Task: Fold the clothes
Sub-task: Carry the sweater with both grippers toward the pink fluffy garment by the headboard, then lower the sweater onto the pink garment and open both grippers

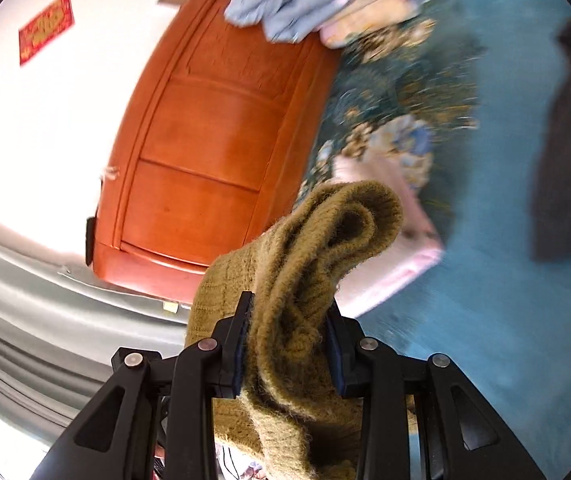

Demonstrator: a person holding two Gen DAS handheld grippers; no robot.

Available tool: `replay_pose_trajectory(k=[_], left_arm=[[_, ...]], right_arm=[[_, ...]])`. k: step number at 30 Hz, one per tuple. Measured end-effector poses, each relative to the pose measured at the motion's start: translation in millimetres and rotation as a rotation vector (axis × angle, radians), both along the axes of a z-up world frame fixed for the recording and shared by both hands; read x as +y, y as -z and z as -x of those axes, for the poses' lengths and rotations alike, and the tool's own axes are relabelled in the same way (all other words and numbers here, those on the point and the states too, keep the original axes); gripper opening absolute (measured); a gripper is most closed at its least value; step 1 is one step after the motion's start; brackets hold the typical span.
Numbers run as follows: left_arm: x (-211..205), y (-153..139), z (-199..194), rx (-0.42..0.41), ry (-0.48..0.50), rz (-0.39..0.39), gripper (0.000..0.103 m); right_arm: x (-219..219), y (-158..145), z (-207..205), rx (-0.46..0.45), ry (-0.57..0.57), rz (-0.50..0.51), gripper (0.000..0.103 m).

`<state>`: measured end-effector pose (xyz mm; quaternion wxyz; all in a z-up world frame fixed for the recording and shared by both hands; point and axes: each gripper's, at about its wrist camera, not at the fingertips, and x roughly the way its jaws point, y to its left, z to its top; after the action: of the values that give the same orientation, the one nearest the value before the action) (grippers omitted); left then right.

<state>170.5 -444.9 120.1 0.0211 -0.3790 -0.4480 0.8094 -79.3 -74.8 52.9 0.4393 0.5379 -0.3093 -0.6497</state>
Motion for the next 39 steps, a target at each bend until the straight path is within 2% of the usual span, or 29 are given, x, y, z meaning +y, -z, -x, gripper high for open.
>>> replay_pose_trajectory(k=[4, 9, 14, 16, 18, 20, 22, 27, 29, 33, 37, 39], left_arm=[[-50.4, 15.6, 9.8, -0.019, -0.068, -0.013, 0.031], [-112.4, 35.3, 22.0, -0.042, -0.153, -0.028, 0.031], [-132.1, 69.3, 36.5, -0.059, -0.211, -0.005, 0.031], [-139.8, 83.2, 42.4, -0.067, -0.234, 0.004, 0.032], [-144.3, 102.0, 47.1, -0.109, -0.246, 0.019, 0.032], [-148.3, 117.6, 49.0, -0.14, -0.255, 0.029, 0.032], [-152.2, 129.2, 46.7, -0.141, -0.262, 0.008, 0.033], [-157.8, 139.7, 40.5, -0.132, -0.287, -0.039, 0.034], [-154.4, 130.4, 44.0, -0.116, -0.28, -0.011, 0.034], [-149.1, 105.4, 59.0, -0.066, -0.216, 0.079, 0.034], [-155.8, 124.1, 56.7, -0.149, -0.228, 0.068, 0.034], [-156.4, 128.1, 49.6, -0.141, -0.242, 0.024, 0.038]], right_arm=[[-68.0, 9.5, 30.9, 0.012, -0.065, -0.038, 0.033], [-132.8, 20.9, 61.1, 0.042, -0.128, -0.11, 0.033], [-171.3, 35.4, 89.0, 0.078, -0.153, -0.118, 0.033], [-170.2, 49.0, 95.3, 0.067, -0.133, -0.127, 0.033], [-167.5, 63.3, 101.1, 0.052, -0.11, -0.14, 0.033], [-164.7, 77.7, 106.9, 0.038, -0.087, -0.152, 0.029], [-161.9, 92.1, 112.7, 0.023, -0.064, -0.165, 0.024], [-154.0, 122.9, 125.6, -0.014, -0.013, -0.177, 0.024], [-151.9, 116.4, 125.5, 0.009, -0.011, -0.16, 0.024], [-155.9, 92.3, 121.1, 0.111, -0.024, -0.175, 0.024], [-165.5, 73.7, 105.2, 0.206, -0.066, -0.216, 0.026], [-172.1, 67.2, 94.7, 0.267, -0.096, -0.262, 0.026]])
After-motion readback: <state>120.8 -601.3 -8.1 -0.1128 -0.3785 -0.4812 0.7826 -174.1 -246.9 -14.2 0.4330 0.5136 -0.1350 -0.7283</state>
